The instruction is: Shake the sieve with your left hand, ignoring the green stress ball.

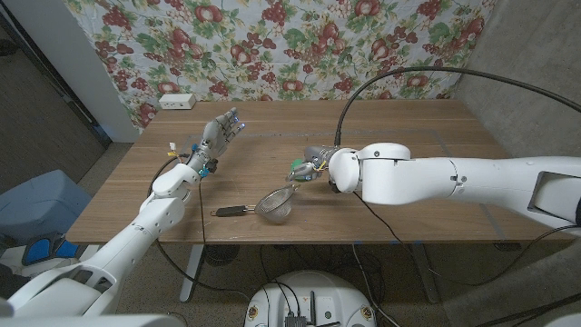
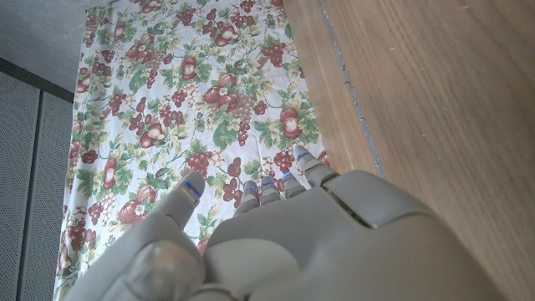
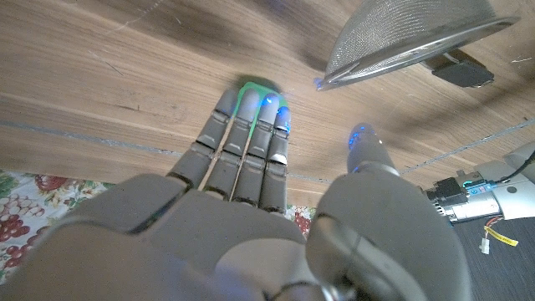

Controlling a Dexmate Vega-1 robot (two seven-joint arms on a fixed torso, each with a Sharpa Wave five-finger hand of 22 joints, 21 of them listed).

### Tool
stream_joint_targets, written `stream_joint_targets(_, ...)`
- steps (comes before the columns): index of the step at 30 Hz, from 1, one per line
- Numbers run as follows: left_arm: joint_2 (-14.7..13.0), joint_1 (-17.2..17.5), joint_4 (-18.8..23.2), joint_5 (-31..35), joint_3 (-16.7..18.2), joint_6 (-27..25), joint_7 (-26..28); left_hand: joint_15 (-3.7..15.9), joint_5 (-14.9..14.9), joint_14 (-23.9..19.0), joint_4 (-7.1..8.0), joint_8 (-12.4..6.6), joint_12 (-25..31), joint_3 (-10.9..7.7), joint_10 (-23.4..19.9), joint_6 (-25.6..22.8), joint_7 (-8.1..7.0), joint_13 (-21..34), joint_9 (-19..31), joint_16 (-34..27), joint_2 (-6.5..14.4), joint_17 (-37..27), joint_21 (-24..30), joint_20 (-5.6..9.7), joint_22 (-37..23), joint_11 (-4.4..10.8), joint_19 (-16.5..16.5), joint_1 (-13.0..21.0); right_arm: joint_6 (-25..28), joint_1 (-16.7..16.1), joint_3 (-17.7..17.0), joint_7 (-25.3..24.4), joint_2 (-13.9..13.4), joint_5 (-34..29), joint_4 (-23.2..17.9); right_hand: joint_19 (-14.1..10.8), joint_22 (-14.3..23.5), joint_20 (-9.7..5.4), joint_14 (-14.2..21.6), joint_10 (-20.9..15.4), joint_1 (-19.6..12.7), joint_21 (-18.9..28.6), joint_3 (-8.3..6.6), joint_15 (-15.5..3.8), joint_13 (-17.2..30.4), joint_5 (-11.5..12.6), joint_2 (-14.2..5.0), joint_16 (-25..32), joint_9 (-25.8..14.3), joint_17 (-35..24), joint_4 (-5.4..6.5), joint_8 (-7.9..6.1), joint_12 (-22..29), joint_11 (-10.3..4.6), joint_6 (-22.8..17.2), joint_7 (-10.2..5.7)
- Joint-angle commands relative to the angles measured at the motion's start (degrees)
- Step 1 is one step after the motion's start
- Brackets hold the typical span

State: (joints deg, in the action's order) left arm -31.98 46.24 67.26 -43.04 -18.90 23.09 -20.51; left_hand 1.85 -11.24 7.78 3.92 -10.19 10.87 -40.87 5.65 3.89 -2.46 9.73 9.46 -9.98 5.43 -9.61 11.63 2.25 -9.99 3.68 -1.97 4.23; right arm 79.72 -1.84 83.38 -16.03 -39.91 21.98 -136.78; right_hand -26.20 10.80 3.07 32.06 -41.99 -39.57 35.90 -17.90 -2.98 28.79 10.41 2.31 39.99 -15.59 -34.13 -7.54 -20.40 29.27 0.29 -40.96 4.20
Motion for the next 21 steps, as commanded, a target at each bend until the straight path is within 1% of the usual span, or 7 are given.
stream_joint_targets(1,0.1,-0.3,-0.3,-0.1,0.0,-0.1,-0.3,3.0,0.0,-0.1,-0.14,-0.02,0.0,-0.1,-0.2,0.0,0.22,0.3,0.3,-0.2,4.6,-0.2,0.0,2.74,-0.3,-0.19,-0.6,-0.6,0.3,8.7,5.3,-11.8,3.0,21.9,4.3,-0.3,0.3,0.42,0.8,-0.9,0.6,0.5,0.57,-1.14,0.9,0.4,-0.29,0.8,-0.5,-0.8,0.13,-0.65,0.8,-0.04,-0.8,0.27)
stream_joint_targets(6,0.0,-0.2,-0.1,0.0,0.0,-0.2,0.0,3.0,0.0,-0.1,-0.19,-0.02,0.1,-0.09,-0.2,0.0,0.19,0.3,0.3,-0.2,4.6,-0.2,0.0,2.74,-0.3,-0.26,-0.6,-0.5,0.3,9.9,6.1,-11.5,3.4,23.3,4.9,-0.2,0.3,0.43,1.0,-1.3,0.6,0.6,0.94,-1.32,1.7,0.6,-0.31,1.3,-0.9,-1.6,0.09,-0.96,1.7,-0.16,-0.9,0.28)
stream_joint_targets(8,-0.1,-0.2,-0.1,0.1,0.0,-0.3,0.0,3.0,0.0,-0.1,-0.18,-0.02,0.0,-0.09,-0.2,0.0,0.23,0.3,0.3,-0.2,4.7,-0.2,0.0,2.74,-0.3,-0.18,-0.6,-0.6,0.3,10.6,6.5,-12.0,3.7,24.1,5.1,-0.3,0.4,0.51,1.3,-1.6,0.8,0.7,1.16,-1.25,2.2,0.6,-0.39,1.5,-1.1,-2.0,0.18,-1.27,2.2,0.03,-1.3,0.45)
stream_joint_targets(14,-0.1,-0.1,0.1,0.0,0.0,-0.3,0.0,3.0,0.0,-0.1,-0.22,-0.02,0.0,-0.09,-0.2,0.0,0.23,0.3,0.3,-0.2,4.7,-0.2,0.0,2.76,-0.3,-0.28,-0.6,-0.5,0.3,11.8,7.7,-14.1,4.3,26.6,5.7,-0.4,0.4,0.52,1.6,-1.6,1.2,0.8,1.47,-1.27,2.8,0.6,-0.45,1.8,-1.4,-2.5,0.31,-1.46,2.7,-0.15,-1.3,0.39)
stream_joint_targets(16,-0.1,0.0,0.2,0.0,0.1,-0.4,0.1,3.02,0.0,-0.1,-0.23,-0.01,0.0,-0.08,-0.2,0.0,0.23,0.3,0.3,-0.2,4.7,-0.2,0.0,2.75,-0.3,-0.28,-0.6,-0.5,0.3,11.9,7.9,-14.3,4.5,27.0,5.9,-0.3,0.4,0.49,1.6,-1.6,1.2,0.8,1.62,-1.5,3.2,0.6,-0.39,1.9,-1.5,-2.8,0.25,-1.53,2.9,-0.47,-1.2,0.29)
stream_joint_targets(18,-0.2,0.2,0.4,0.0,0.1,-0.3,0.2,3.04,0.1,-0.1,-0.24,-0.01,0.0,-0.07,-0.2,0.0,0.24,0.3,0.3,-0.2,4.7,-0.2,0.0,2.76,-0.3,-0.35,-0.6,-0.5,0.3,12.5,8.5,-14.8,4.9,27.9,6.3,-0.4,0.4,0.46,1.6,-1.6,1.0,0.9,1.69,-1.53,3.4,0.6,-0.35,2.1,-1.6,-3.1,0.14,-1.58,3.1,-0.55,-1.1,0.27)
stream_joint_targets(21,-0.3,0.5,0.8,0.0,0.1,-0.4,0.4,2.97,0.1,-0.1,-0.26,-0.01,0.0,-0.06,-0.1,0.0,0.23,0.3,0.3,-0.2,4.7,-0.2,0.0,2.77,-0.3,-0.27,-0.6,-0.5,0.3,12.7,8.6,-14.2,5.1,28.2,6.7,-0.5,0.4,0.43,1.7,-1.5,0.4,0.9,1.68,-1.65,4.0,0.7,-0.41,2.4,-1.8,-3.6,-0.23,-1.7,3.5,-0.6,-1.0,0.22)
